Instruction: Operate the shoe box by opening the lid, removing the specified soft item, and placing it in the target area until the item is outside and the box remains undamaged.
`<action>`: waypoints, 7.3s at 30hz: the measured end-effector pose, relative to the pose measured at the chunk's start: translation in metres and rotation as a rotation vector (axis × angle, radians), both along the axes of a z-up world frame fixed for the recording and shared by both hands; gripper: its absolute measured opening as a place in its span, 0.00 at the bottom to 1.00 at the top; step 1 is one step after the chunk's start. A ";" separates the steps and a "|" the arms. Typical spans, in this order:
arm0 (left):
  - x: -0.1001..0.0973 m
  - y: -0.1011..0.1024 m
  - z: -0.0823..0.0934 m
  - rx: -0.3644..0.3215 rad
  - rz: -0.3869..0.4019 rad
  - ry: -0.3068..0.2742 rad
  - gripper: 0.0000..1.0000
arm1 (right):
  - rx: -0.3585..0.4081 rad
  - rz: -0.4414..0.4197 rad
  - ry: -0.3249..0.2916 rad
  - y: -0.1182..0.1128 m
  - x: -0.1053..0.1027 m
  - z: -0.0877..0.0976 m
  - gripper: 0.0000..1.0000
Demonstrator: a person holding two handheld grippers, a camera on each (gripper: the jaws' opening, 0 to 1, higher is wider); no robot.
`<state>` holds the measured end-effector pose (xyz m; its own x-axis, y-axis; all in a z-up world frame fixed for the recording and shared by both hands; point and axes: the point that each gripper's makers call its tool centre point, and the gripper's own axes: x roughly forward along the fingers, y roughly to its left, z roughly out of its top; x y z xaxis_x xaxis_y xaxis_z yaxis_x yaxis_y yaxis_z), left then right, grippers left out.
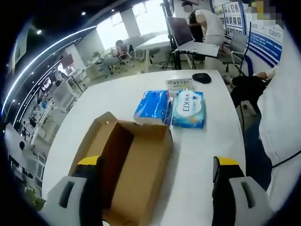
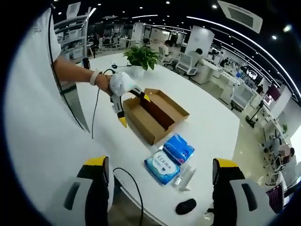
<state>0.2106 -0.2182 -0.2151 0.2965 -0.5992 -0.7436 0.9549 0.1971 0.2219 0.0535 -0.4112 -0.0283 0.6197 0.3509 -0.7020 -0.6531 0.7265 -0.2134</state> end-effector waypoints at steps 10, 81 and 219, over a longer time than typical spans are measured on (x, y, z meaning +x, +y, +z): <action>0.025 0.053 -0.005 0.040 0.014 0.014 0.99 | -0.023 0.009 0.004 0.040 0.021 -0.016 0.93; 0.027 0.117 -0.110 0.274 -0.186 0.207 0.13 | -0.020 -0.094 0.087 0.110 0.041 -0.036 0.90; 0.017 0.112 -0.119 0.372 -0.269 0.167 0.01 | -0.361 0.350 0.338 0.130 0.443 -0.210 0.58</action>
